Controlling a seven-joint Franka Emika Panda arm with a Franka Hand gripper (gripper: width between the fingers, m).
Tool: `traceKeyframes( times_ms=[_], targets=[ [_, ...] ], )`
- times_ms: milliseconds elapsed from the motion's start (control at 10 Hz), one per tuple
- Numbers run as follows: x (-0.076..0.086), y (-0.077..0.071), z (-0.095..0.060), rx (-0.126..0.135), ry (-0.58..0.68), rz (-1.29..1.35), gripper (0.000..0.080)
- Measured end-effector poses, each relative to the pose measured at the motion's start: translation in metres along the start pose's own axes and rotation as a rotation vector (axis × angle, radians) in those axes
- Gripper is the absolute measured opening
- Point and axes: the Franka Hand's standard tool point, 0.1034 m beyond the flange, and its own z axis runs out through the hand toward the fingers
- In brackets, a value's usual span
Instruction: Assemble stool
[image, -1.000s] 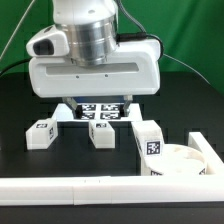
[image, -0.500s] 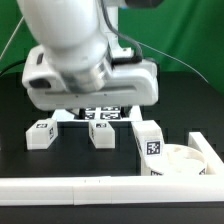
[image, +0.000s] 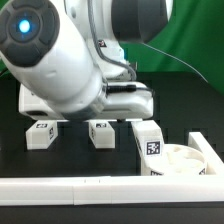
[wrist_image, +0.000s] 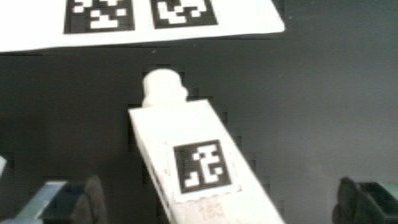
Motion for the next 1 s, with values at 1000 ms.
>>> traceKeyframes(
  times_ms=[1000],
  targets=[
    [0.013, 0.011, 0.028, -0.018, -0.038, 0.037, 0.0556]
  ],
)
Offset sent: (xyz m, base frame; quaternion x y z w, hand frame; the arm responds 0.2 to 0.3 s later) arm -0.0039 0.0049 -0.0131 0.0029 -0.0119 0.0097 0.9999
